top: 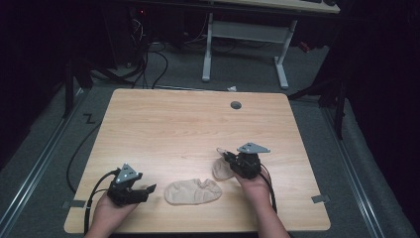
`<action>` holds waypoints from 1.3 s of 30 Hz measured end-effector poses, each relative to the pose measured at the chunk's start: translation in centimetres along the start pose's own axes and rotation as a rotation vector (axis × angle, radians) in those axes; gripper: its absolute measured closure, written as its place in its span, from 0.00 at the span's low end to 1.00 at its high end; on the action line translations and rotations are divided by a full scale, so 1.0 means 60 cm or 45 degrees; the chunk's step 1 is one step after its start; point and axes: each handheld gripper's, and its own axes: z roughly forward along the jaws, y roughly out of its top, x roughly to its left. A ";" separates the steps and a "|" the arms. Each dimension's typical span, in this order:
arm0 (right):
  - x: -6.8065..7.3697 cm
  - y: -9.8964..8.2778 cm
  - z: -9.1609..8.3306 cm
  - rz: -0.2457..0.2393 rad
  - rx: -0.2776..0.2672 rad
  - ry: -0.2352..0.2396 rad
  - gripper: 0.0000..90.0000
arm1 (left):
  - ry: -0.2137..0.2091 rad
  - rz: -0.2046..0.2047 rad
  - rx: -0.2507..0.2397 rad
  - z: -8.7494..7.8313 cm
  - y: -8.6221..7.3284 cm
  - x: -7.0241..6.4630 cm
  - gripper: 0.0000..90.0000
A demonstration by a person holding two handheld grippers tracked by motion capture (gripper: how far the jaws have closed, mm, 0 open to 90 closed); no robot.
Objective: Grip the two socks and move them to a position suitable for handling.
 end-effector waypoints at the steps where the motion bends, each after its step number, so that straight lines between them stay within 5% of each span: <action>1: -0.007 -0.003 -0.001 0.006 0.002 -0.010 0.91 | -0.002 0.002 0.000 0.000 0.000 0.000 0.35; 17: -0.096 -0.070 -0.047 0.161 0.118 -0.170 0.84 | -0.049 0.039 -0.012 0.024 0.028 -0.011 0.36; 25: -0.112 -0.074 -0.105 0.165 0.031 -0.301 0.74 | -0.068 0.059 -0.012 0.032 0.037 -0.017 0.36; 28: -0.112 -0.073 -0.103 0.154 0.034 -0.303 0.76 | -0.066 0.050 -0.017 0.030 0.037 -0.016 0.36; 33: -0.123 -0.074 -0.068 0.135 0.154 -0.265 1.00 | -0.062 0.046 -0.011 0.028 0.033 -0.015 0.37; 39: -0.122 -0.078 -0.038 0.085 0.264 -0.257 1.00 | -0.052 0.031 -0.014 0.024 0.029 -0.013 0.37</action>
